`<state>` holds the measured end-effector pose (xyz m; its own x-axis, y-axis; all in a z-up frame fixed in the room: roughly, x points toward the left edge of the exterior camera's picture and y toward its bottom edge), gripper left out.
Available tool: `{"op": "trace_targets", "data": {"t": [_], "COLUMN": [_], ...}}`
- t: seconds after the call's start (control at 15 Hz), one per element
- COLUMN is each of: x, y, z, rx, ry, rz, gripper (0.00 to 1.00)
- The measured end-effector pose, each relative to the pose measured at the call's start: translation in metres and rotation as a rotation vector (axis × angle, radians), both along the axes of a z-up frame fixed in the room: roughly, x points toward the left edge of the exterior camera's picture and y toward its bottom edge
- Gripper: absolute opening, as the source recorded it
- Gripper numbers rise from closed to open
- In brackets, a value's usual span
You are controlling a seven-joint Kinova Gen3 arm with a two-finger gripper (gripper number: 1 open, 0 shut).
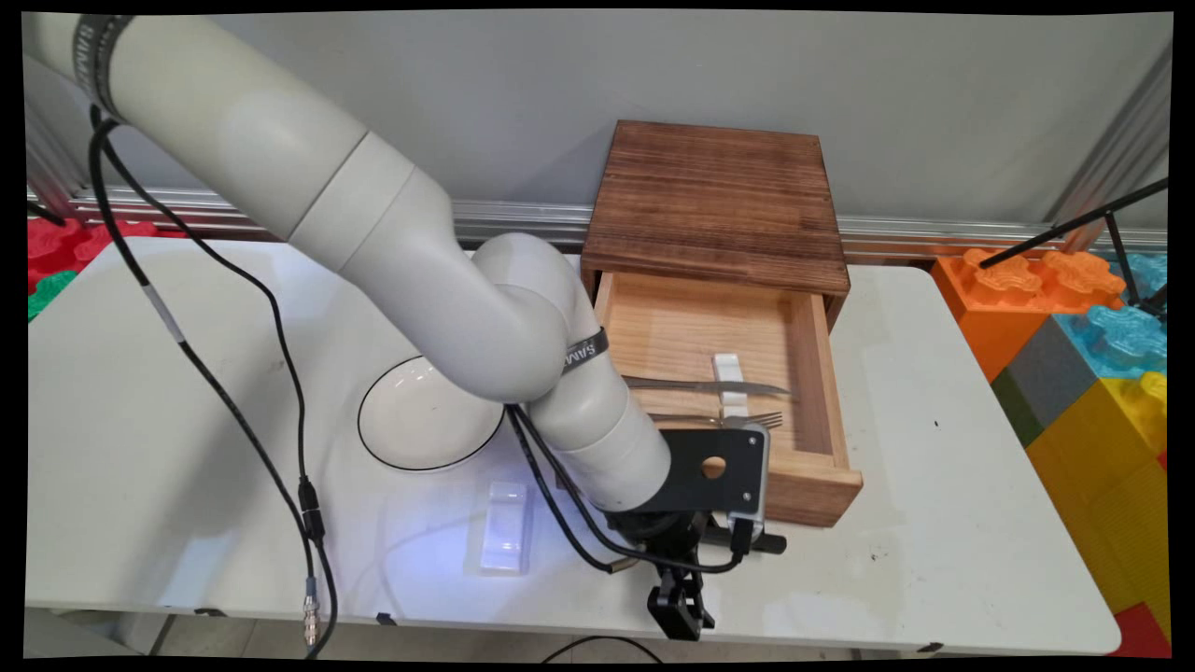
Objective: Open the drawer
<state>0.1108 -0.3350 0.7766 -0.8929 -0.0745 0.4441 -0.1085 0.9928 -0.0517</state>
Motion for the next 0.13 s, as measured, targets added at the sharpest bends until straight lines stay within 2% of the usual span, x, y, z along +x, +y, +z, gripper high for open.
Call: {"op": "trace_targets", "data": {"t": [0.13], "x": [-0.0007], "y": [0.0026], "z": [0.0012], "rx": [0.000], "ry": [0.006], "rz": [-0.002], "gripper": [1.00]}}
